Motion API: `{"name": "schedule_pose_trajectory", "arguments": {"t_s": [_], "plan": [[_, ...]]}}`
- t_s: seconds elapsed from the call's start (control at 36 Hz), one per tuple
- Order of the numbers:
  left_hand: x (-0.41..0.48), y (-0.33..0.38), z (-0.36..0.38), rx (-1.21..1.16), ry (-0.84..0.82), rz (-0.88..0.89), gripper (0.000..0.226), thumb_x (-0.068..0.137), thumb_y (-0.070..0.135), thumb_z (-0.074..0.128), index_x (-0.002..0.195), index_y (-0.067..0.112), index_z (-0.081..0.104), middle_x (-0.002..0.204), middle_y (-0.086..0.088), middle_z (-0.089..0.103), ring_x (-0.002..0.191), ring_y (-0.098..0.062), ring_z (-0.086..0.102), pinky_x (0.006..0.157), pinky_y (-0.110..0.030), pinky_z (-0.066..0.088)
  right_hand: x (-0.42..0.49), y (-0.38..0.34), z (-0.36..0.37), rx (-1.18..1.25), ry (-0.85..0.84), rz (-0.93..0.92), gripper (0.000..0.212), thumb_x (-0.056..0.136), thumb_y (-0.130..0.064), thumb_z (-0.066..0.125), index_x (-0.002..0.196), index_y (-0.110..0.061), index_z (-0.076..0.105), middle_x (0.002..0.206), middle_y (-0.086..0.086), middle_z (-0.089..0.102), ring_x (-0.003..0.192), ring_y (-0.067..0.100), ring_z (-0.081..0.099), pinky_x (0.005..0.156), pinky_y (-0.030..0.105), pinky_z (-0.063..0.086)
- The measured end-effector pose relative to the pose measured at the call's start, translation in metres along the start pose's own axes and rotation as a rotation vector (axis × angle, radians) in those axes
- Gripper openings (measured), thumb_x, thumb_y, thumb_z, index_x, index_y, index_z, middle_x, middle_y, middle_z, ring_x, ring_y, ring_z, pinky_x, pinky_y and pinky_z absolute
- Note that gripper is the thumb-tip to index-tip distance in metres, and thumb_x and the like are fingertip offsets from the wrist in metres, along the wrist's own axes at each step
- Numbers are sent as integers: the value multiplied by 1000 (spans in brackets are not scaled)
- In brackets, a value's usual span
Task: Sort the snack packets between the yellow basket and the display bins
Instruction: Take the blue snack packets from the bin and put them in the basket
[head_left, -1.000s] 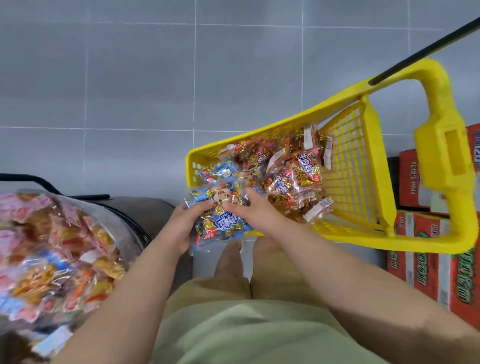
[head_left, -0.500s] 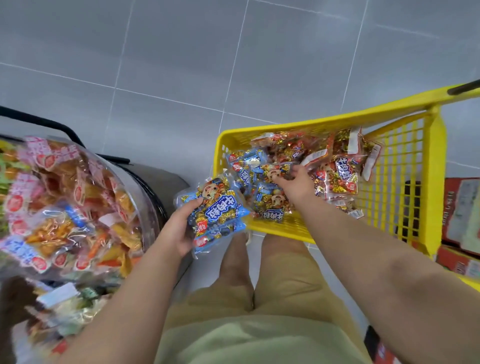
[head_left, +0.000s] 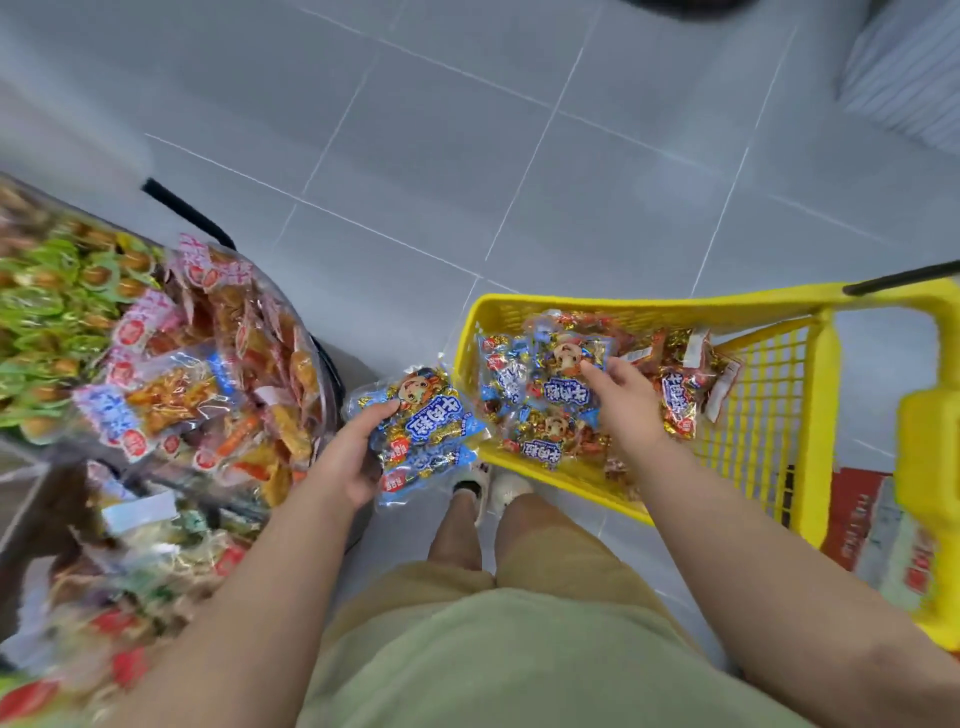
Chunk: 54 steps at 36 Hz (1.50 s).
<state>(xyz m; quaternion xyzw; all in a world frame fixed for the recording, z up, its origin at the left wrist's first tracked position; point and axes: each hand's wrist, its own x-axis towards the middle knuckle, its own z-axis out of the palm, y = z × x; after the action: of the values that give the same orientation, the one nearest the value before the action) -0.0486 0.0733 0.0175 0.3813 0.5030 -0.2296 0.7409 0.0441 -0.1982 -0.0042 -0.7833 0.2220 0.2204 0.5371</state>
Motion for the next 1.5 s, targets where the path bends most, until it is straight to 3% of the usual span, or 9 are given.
{"name": "schedule_pose_trajectory", "arguments": {"t_s": [0.28,0.44,0.64,0.81,0.94,1.14,1.19,1.42,1.5], "plan": [[-92,-28,-34,-283,91,268,21,89,26,58,102,11,65,90,-9,75,76,-26,72,73,-40,57,-64,-77,23,577,-563,201,20,98,-14,44,115,-8,54,100,12,70,82,23,71,63,42,59],[-148,-66,-77,-610,140,311,50,82,29,58,128,11,55,124,-17,59,97,-33,61,67,-43,60,-103,-103,74,377,-805,287,18,98,-19,43,99,-14,60,84,3,72,75,16,69,76,41,52],[-195,-101,-133,-753,267,464,34,82,25,61,112,8,62,97,-15,72,83,-31,69,79,-45,56,-168,-109,144,112,-1044,199,27,85,14,43,94,-9,53,84,12,64,66,19,64,64,31,51],[-224,-124,-185,-797,320,534,44,67,27,68,105,7,62,88,-15,73,76,-31,70,75,-48,59,-224,-112,207,-37,-1048,153,44,86,6,54,127,-4,42,107,18,55,86,27,59,53,30,53],[-254,-136,-255,-838,434,643,13,83,24,65,91,15,64,81,-9,74,69,-26,71,74,-49,57,-272,-123,264,-58,-1011,76,26,90,-13,59,114,-3,56,99,11,66,89,25,60,75,39,50],[-306,-126,-368,-713,476,751,22,64,33,70,80,17,71,72,-5,72,59,-25,63,69,-31,41,-350,-123,342,145,-1148,346,22,94,-24,55,87,-5,65,77,14,73,62,23,71,47,27,55],[-317,-121,-396,-691,497,774,24,69,32,68,87,16,69,75,-6,72,64,-26,63,72,-33,40,-364,-120,365,94,-1174,318,5,91,-10,57,95,-8,59,75,14,72,62,23,71,49,26,56],[-360,-101,-481,-635,525,842,34,66,28,70,93,8,68,82,-12,71,62,-23,67,59,-30,56,-412,-105,444,-117,-1112,-37,70,73,16,65,131,-12,39,99,10,65,74,19,67,67,30,56],[-368,-94,-507,-655,547,879,33,67,29,70,91,8,67,82,-12,69,65,-26,64,63,-34,52,-428,-111,467,-139,-988,-214,51,68,11,74,105,-16,52,106,11,56,73,20,62,63,27,54]]}}
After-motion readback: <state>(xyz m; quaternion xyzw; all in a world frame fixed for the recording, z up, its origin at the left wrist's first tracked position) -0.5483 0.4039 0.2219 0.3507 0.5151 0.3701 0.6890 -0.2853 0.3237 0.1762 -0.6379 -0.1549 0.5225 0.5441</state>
